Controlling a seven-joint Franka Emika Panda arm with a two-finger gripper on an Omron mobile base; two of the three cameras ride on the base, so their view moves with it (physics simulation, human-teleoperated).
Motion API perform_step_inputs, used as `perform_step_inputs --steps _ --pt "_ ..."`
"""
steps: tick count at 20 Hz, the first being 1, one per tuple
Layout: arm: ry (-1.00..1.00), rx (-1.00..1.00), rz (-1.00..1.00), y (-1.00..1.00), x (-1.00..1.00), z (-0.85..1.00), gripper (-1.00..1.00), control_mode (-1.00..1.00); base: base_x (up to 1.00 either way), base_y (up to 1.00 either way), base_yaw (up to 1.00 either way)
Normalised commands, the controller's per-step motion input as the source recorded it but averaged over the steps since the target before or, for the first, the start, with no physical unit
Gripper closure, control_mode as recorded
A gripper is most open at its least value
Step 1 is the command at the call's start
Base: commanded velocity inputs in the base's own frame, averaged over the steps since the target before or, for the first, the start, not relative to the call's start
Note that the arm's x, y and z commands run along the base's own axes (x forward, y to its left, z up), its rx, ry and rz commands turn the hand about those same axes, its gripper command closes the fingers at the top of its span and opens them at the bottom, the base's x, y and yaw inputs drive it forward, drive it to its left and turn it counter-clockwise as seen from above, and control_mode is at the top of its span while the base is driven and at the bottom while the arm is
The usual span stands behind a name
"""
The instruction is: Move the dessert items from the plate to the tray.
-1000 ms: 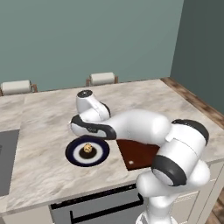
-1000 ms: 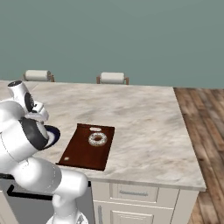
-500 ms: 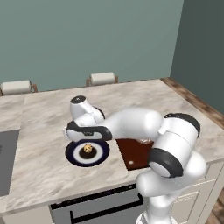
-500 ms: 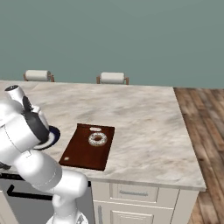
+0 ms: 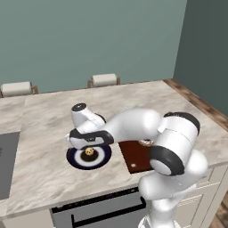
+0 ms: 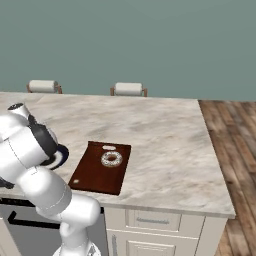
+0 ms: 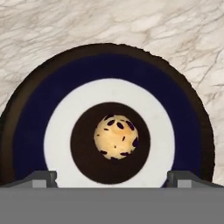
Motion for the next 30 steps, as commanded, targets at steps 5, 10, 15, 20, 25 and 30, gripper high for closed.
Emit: perform_step_inputs --steps 5,10,15,20,25,30 --pt "0.0 -0.02 0.0 -0.03 0.03 -0.34 -1.0 -1.0 0.0 0.0 0.0" --pt "0.0 0.0 0.0 0.0 0.23 -0.12 -1.0 -1.0 0.0 0.0 0.0" --pt "0.0 0.0 0.0 0.0 0.09 -0.13 -1.0 -1.0 0.0 0.0 0.0" --pt "0.0 -0.01 0.0 0.0 0.0 -0.24 -1.0 -1.0 0.0 0.0 0.0" --pt "0.0 -0.01 0.0 0.0 0.07 -0.22 -1.0 -1.0 0.0 0.0 0.0" --pt "0.0 0.0 0.0 0.0 0.0 0.0 1.0 -1.0 0.0 0.0 0.0"
